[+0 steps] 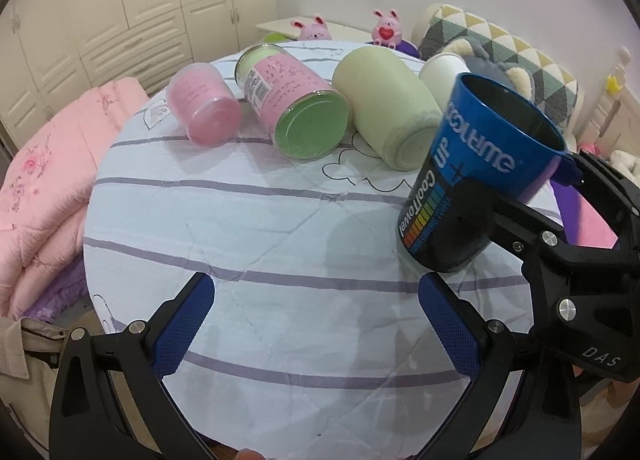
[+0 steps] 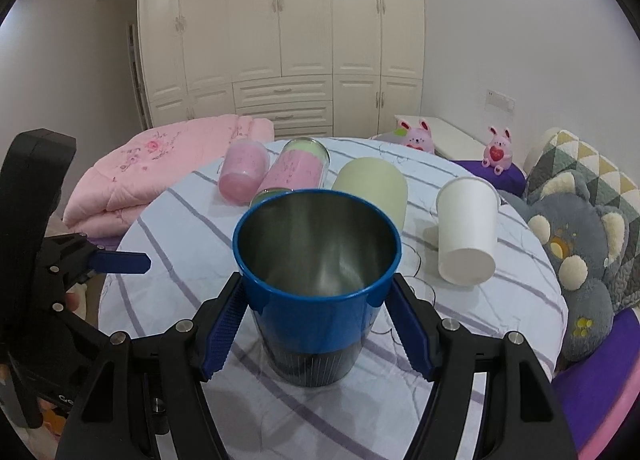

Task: Flip cup upright
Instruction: 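Lower the upright cup onto the table and open the right gripper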

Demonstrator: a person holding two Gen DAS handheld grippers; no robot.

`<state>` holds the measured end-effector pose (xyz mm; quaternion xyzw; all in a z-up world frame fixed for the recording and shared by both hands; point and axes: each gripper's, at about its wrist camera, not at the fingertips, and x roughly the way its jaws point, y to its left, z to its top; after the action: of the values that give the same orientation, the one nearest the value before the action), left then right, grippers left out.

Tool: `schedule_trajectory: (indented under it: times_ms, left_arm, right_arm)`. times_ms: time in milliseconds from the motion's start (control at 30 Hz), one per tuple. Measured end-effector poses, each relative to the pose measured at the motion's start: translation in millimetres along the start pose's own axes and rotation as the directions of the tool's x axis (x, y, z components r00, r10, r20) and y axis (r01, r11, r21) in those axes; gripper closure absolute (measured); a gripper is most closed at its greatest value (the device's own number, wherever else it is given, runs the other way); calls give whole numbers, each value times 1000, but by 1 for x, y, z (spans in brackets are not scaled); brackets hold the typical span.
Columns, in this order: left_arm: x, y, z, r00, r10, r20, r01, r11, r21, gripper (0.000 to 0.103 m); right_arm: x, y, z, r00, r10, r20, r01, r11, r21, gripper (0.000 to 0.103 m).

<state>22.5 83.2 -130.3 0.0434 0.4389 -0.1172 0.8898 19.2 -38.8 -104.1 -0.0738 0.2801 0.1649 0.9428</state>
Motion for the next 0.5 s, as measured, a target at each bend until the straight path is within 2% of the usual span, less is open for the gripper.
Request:
schedule_trajectory:
  times_ms: [67,167,500]
  left_arm:
    - [-2,-2,-1,1000,-3,5,3,1000,4,0]
    - [-8,-2,-1,1000,-9,19,9,1000,7,0]
    - [-27,-8,2,996,-14,84,13,1000,15,0]
  right_arm:
    - [-2,1,0,1000,-5,-8,5,1000,-4,31]
    - [-8,1,1,1000,-20,-4,20,1000,-7,23]
    - [-34,1,7,999,-38,-12,38,999,-1,23]
